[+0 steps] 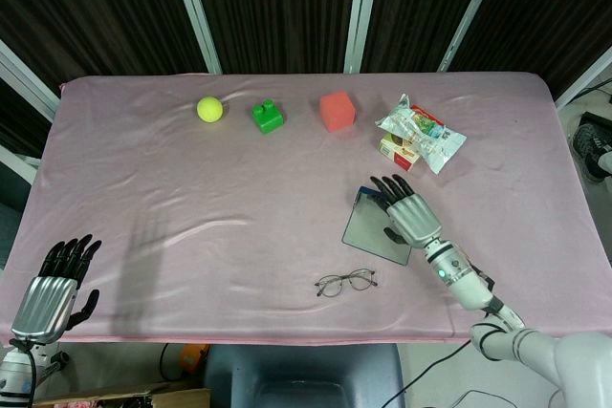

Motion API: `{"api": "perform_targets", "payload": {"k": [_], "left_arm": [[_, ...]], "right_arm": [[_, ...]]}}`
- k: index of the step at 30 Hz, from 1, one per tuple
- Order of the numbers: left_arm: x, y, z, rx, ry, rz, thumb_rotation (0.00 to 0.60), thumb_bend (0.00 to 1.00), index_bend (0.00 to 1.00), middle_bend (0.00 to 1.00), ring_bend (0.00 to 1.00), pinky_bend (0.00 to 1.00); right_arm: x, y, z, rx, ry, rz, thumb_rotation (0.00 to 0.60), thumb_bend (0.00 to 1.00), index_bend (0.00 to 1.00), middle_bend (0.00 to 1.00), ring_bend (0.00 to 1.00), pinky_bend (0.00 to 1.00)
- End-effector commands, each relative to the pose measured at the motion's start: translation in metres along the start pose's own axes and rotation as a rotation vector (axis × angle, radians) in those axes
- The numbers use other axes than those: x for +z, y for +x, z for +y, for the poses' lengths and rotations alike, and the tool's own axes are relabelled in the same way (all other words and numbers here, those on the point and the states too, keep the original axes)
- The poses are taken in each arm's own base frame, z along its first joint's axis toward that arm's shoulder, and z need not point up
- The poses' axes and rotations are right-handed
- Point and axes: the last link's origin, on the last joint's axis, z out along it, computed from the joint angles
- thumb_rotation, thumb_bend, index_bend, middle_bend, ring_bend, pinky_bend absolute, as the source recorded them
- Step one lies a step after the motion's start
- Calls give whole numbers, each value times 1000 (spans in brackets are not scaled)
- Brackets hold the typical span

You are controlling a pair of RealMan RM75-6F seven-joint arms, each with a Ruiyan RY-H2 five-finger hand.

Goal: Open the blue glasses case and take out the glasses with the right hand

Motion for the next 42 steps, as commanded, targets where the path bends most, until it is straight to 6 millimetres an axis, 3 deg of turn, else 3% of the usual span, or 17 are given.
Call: {"api": "perform_targets", "payload": {"k": [1, 5, 11, 26, 42], "left_arm": [[0, 0, 0, -1, -1, 1, 600, 413, 0, 0, 0, 45], [0, 0, 0, -1, -1, 2, 600, 413, 0, 0, 0, 44], [0, 1, -1, -3, 1, 2, 600, 413, 0, 0, 0, 45], [-1, 2, -1, -8, -3, 4, 600, 413, 0, 0, 0, 44], [-2, 2, -2, -9, -8, 5, 600, 413, 0, 0, 0, 45]], "right_arm": [[-30, 17, -12, 10, 104, -73, 600, 432, 400, 32, 0, 0], [-39, 23, -28, 36, 189, -109, 600, 436, 529, 27, 0, 0], [-45, 23, -40, 28, 248, -162, 600, 438, 596, 24, 0, 0], [-27, 3, -72, 38, 292, -204, 600, 466, 620, 25, 0, 0], [-20, -5, -80, 39, 281, -209, 600, 495, 645, 26, 0, 0]]}}
